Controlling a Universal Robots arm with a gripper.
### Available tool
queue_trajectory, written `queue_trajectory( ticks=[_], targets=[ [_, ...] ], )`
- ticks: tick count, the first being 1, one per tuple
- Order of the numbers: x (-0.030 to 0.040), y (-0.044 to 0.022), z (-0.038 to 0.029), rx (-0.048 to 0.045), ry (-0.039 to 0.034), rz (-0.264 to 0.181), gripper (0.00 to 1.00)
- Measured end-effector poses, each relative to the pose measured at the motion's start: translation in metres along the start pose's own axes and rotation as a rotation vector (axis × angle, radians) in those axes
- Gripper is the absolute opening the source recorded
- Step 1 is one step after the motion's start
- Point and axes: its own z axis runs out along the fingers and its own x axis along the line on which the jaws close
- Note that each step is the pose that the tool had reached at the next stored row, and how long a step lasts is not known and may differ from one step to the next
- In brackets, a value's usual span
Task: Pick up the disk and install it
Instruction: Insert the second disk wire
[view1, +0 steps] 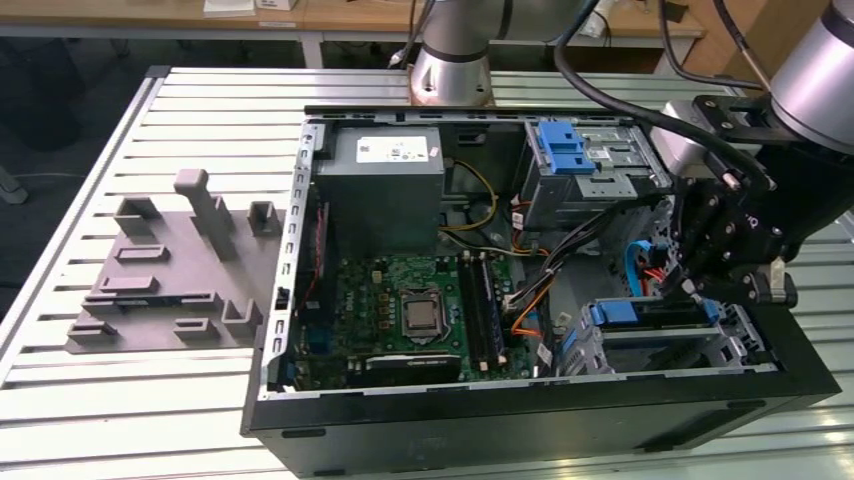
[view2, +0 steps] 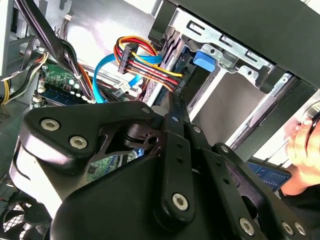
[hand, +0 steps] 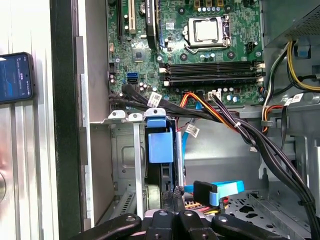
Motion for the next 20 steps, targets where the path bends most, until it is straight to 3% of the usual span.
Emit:
queue_trajectory(
  ticks=[14,17,20],
  targets=[
    [0.0004,0.0065,-0.0002,0.0036,0.0,0.0,0.11],
    [0.0005,0.0071,-0.0022,0.0056,-0.0003,0.0,0.11],
    [0.0006,0.0073,-0.0085,0.0057,-0.0003,0.0,0.11]
  ],
)
